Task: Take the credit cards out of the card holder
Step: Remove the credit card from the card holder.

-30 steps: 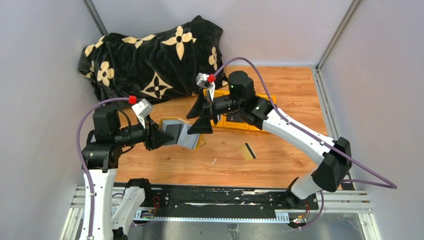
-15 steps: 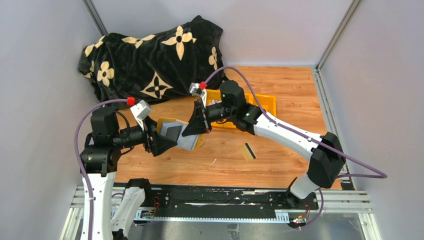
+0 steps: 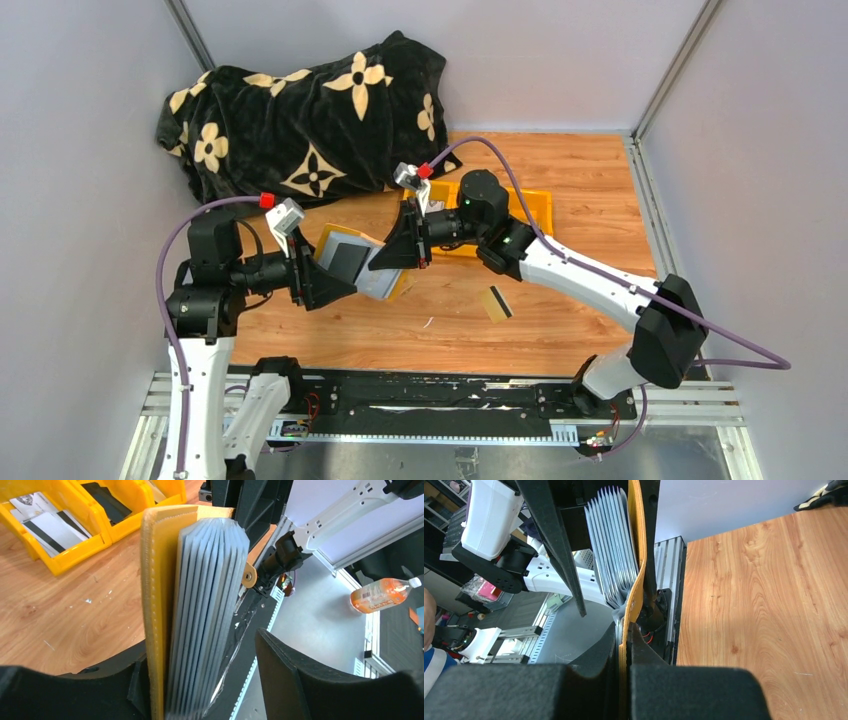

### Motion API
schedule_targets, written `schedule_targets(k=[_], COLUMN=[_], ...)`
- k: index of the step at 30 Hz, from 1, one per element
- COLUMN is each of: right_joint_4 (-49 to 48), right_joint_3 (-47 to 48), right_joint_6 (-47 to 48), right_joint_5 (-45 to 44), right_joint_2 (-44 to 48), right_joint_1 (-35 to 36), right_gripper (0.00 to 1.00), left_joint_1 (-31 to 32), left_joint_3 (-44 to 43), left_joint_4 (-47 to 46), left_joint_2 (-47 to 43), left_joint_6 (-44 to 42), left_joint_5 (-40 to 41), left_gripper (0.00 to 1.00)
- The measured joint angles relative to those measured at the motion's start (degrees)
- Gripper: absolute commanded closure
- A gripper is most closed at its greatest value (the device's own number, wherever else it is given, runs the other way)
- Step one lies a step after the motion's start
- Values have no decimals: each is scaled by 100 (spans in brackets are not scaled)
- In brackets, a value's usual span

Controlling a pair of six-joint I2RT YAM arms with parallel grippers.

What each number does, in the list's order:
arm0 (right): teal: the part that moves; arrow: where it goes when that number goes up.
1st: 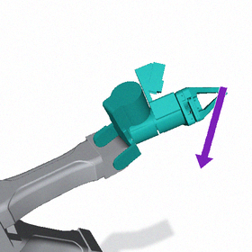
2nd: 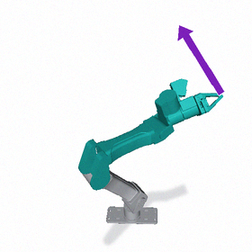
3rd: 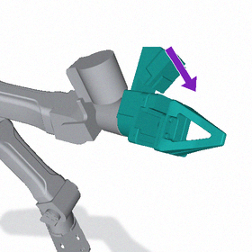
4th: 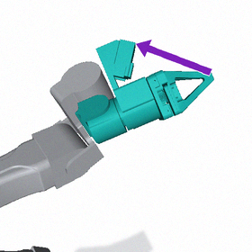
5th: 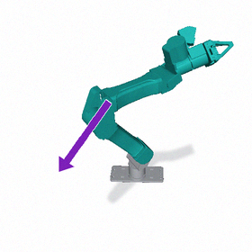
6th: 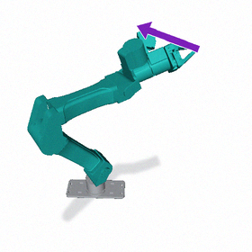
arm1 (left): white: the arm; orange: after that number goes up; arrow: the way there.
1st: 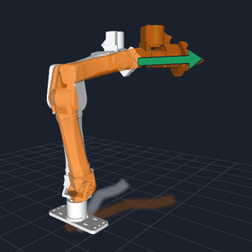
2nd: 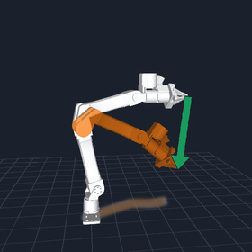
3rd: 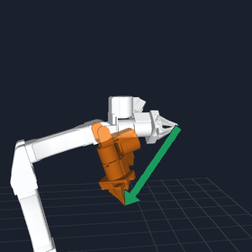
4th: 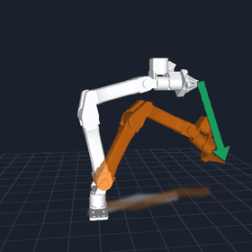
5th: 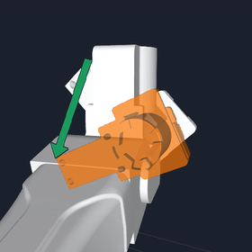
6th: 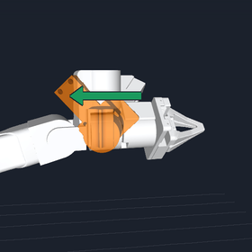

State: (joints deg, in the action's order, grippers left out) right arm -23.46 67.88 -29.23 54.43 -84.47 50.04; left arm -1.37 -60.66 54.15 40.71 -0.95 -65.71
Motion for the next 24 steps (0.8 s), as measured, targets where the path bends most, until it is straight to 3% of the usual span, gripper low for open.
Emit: schedule_targets(k=[6,11,14,16,19,24], right_joint_4=[-103,-155,-238,-286,-411,-699], right_joint_3=[-197,-258,-267,-297,-315,-549], right_joint_6=[0,-52,-140,-223,-337,-658], right_joint_5=[-52,-55,-72,-76,-109,-540], right_joint_2=[142,173,173,173,186,531], right_joint_1=[0,0,-22,-24,-26,-188], right_gripper=[100,98,88,69,51,46], left_joint_1=[0,0,0,0,0,2], left_joint_3=[-247,-133,345,765,1040,1067], left_joint_4=[-57,-780,-1714,-2411,-2885,-3075], left_joint_2=[33,-68,-391,-695,-890,-789], left_joint_6=[81,763,1596,2188,2658,2922], left_joint_5=[44,229,354,455,599,715], left_gripper=[56,74,82,86,88,90])
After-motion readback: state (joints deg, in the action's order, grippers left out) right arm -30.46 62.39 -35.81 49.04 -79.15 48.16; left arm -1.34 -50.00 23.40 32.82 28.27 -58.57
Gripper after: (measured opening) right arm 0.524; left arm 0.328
